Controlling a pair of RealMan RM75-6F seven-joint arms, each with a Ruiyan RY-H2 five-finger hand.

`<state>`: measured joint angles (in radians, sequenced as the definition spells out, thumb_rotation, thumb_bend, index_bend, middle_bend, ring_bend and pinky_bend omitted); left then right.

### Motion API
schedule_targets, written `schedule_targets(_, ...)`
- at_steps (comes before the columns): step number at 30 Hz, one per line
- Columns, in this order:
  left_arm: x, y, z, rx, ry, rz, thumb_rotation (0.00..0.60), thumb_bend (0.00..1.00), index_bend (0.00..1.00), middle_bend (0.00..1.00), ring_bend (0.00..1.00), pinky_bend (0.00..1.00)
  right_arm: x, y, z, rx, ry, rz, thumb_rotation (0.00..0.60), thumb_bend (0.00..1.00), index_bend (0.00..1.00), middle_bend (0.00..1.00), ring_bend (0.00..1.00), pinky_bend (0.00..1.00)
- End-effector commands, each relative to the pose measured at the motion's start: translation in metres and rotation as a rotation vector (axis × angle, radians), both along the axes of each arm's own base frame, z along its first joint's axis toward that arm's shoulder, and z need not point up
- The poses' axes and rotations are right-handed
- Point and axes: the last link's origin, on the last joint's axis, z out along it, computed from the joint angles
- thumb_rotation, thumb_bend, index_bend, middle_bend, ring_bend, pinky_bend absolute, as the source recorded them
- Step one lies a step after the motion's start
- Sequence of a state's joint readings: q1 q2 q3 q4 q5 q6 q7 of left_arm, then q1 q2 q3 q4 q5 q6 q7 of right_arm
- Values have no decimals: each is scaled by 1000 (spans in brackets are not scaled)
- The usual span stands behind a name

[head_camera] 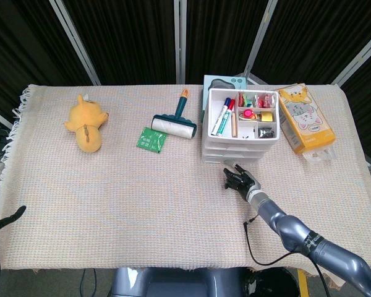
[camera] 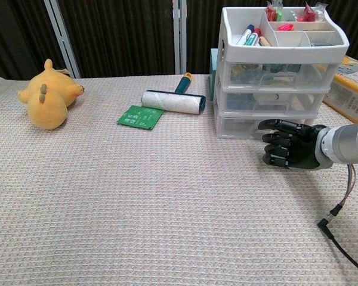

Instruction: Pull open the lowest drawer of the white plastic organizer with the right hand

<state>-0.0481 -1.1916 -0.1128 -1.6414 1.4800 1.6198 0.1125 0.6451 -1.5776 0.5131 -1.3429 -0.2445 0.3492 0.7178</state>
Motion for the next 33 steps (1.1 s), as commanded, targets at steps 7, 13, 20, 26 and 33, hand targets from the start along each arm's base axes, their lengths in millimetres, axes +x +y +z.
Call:
schedule_targets(7, 0, 0, 1, 0, -3, 1, 600, 68, 0, 0, 0, 0, 0, -4, 0, -2, -41, -35, 600, 362, 214, 861, 847, 700)
schedule_targets(13, -1, 0, 1, -1, -4, 2, 600, 68, 0, 0, 0, 0, -1, -6, -2, 23, -134, -88, 600, 361, 238, 861, 847, 700)
schedule_targets(20, -1, 0, 0, -2, -1, 6, 600, 68, 0, 0, 0, 0, -1, -10, -3, 40, -168, -91, 600, 362, 275, 861, 847, 700)
schedule_targets(26, -1, 1, -1, -5, 2, 6, 600, 68, 0, 0, 0, 0, 0, -11, 1, 42, -185, -84, 600, 362, 285, 861, 847, 700)
schedule_targets(33, 0, 0, -1, -6, 3, 5, 600, 67, 0, 0, 0, 0, -2, -9, 2, 47, -197, -90, 600, 362, 307, 861, 847, 700)
